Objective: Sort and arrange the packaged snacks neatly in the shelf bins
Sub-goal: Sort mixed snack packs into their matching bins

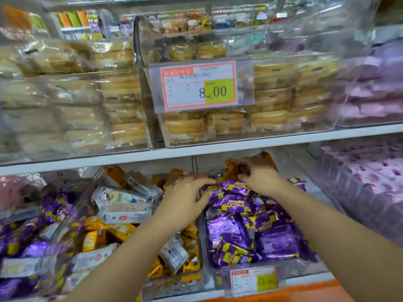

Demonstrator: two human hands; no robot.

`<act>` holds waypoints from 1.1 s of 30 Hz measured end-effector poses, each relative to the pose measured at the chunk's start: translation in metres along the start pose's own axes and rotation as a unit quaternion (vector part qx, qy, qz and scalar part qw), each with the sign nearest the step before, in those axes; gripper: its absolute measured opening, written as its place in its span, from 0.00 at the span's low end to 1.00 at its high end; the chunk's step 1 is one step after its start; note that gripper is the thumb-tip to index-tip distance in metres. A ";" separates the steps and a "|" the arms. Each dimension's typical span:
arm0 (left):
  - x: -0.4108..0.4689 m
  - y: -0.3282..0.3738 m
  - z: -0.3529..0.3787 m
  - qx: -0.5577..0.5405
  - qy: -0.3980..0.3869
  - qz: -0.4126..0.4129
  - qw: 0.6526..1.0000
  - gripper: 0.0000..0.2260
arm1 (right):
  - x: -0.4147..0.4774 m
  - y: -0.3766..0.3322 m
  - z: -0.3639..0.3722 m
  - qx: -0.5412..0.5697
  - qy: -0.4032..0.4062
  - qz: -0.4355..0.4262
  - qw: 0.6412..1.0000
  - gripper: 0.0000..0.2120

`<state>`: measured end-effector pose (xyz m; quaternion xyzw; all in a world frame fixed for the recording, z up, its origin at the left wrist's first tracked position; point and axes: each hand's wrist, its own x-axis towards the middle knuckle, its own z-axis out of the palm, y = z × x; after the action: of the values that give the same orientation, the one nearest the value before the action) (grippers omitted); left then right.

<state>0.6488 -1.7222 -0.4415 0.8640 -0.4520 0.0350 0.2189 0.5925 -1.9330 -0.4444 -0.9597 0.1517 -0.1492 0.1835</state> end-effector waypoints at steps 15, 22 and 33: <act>-0.005 -0.006 0.003 -0.095 0.023 -0.001 0.995 0.15 | -0.006 -0.013 0.009 -0.035 0.009 -0.040 0.999 0.16; -0.017 0.001 -0.005 -0.128 0.106 -0.031 0.986 0.27 | -0.049 -0.064 -0.004 0.139 0.176 -0.093 0.970 0.14; -0.072 -0.028 -0.036 -0.181 0.048 0.022 0.982 0.18 | -0.092 -0.101 0.017 0.072 0.114 -0.288 0.948 0.15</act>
<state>0.6337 -1.6382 -0.4371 0.7976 -0.4582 -0.0010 0.3923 0.5386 -1.8063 -0.4408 -0.9235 -0.1221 -0.3145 0.1828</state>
